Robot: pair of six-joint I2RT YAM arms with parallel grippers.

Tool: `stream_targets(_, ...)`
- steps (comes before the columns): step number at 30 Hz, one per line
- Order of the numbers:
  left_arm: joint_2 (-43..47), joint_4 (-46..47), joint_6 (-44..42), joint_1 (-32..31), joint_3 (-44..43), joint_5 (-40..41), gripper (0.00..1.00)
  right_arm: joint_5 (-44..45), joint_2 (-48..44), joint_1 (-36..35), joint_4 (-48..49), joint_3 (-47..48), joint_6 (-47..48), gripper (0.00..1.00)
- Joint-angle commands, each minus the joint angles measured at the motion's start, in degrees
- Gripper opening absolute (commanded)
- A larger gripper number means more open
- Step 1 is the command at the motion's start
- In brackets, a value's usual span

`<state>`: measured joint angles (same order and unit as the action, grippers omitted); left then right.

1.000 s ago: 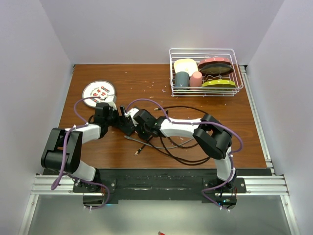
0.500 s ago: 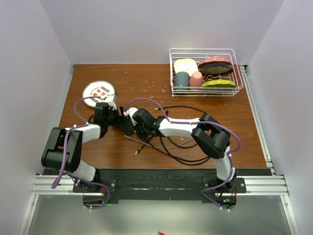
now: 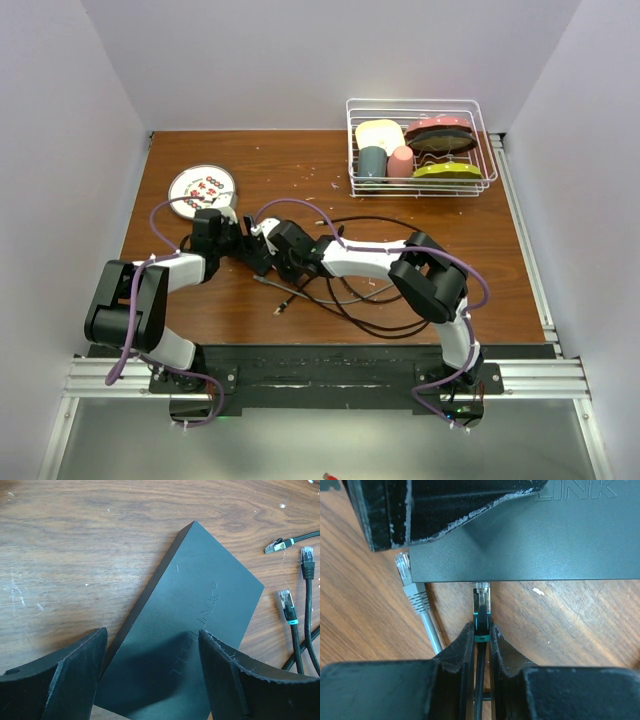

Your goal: Insert the plug into the switch port

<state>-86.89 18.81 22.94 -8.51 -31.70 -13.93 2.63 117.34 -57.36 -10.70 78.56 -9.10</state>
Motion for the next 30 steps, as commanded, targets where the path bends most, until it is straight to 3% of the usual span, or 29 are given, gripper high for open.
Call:
stream_targets(1,0.1,2.5,0.0,-0.3,-1.1,-4.6,0.77,1.3,4.0,-0.3,0.1,3.2,-1.0,0.0)
stream_targets(8,0.4,2.5,-0.3,-0.3,-1.1,-5.1,0.77,3.5,5.5,-0.3,-2.0,5.2,-1.4,0.0)
stream_targets(15,0.5,0.8,-1.3,-0.3,-3.8,-2.1,0.86,3.1,5.4,-0.4,-2.2,4.8,-0.7,0.0)
stream_targets(21,-1.4,-0.8,-3.2,-0.3,-8.9,1.3,0.86,3.1,4.1,-0.3,-1.8,3.4,0.1,0.0)
stream_targets(30,-8.8,0.0,-3.3,-0.3,-11.4,-1.1,0.81,2.7,3.2,-0.3,-1.5,2.6,1.1,0.0)
